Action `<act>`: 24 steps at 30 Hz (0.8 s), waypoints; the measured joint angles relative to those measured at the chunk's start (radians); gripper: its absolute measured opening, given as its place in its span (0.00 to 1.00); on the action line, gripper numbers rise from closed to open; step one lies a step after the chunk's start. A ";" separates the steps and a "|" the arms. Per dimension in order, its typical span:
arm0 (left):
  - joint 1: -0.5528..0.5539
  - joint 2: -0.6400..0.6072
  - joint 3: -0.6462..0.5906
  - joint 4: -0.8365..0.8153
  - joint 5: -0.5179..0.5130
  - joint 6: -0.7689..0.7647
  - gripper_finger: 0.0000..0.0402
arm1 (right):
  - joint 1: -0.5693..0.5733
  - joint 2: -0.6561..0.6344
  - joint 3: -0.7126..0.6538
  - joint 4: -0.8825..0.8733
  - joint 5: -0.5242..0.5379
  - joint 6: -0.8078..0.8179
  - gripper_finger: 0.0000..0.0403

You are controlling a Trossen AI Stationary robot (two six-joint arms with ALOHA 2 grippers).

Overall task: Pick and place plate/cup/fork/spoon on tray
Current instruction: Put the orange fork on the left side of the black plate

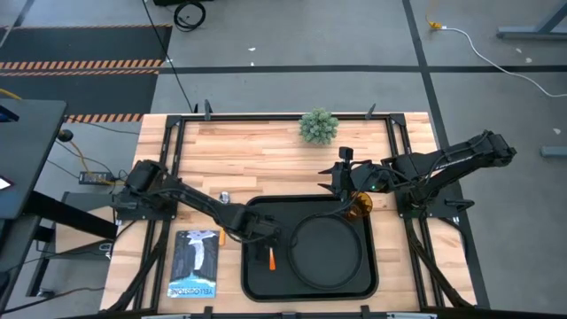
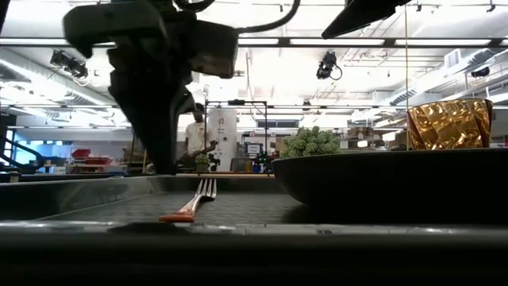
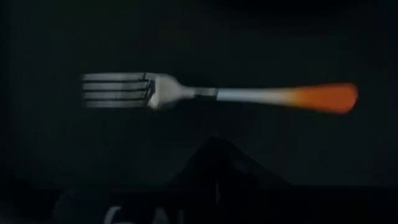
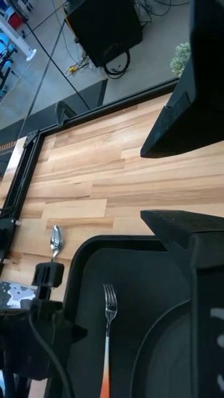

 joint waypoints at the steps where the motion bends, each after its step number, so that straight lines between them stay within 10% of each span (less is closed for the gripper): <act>1: 0.000 -0.002 -0.013 0.038 0.001 -0.012 0.02 | 0.000 0.000 0.000 0.000 0.000 0.000 0.38; 24: -0.001 0.055 -0.014 0.139 0.000 -0.018 0.02 | -0.019 0.000 0.000 0.007 -0.026 0.000 0.38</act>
